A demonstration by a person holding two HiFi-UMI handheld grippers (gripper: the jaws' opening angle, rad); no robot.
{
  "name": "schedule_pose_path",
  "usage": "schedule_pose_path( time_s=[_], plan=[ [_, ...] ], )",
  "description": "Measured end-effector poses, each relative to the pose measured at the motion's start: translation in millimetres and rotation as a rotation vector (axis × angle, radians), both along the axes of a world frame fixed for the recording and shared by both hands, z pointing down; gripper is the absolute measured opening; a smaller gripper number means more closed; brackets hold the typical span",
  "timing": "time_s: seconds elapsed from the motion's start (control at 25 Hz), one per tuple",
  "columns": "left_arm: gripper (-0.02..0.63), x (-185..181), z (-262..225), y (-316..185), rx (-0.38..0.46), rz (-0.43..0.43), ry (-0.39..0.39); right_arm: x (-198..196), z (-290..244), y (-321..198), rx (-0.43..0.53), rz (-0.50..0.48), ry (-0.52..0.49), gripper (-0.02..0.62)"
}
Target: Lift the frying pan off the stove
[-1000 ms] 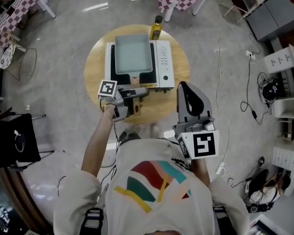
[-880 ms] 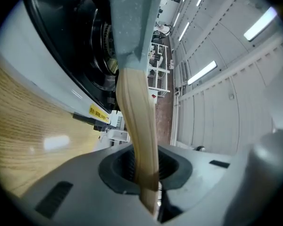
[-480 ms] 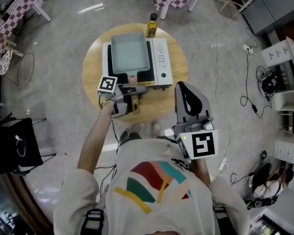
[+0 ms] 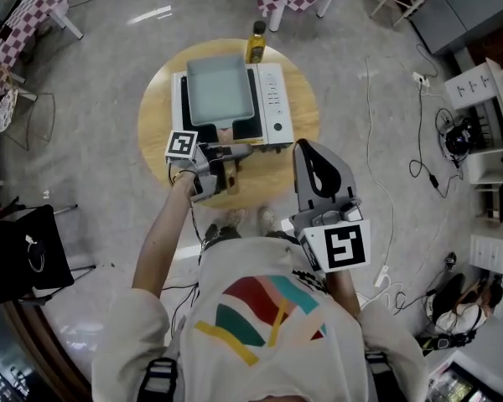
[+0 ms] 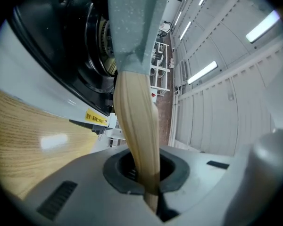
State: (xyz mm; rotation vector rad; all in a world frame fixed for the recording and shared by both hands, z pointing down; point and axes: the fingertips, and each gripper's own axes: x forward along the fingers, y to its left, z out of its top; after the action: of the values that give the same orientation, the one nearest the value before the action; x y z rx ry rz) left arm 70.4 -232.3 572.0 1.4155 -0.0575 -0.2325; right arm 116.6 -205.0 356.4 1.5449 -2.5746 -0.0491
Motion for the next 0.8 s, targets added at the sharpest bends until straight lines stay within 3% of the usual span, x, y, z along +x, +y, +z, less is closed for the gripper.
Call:
schedule_pose_path(
  time_s=[0.4,0.6,0.8],
  plan=[
    [0.005,-3,-2,-2,0.036,-0.013,0.018,-2,5,5,-0.008,-0.006,0.008,-0.006],
    [0.005,-2,1,1,0.103,0.04,-0.088,-3,6,6,-0.01,-0.007,0.007,-0.006],
    [0.005,-1,-6,2,0.117,0.073,-0.116,-7,12,9,-0.026,-0.019,0.011,-0.006]
  ],
)
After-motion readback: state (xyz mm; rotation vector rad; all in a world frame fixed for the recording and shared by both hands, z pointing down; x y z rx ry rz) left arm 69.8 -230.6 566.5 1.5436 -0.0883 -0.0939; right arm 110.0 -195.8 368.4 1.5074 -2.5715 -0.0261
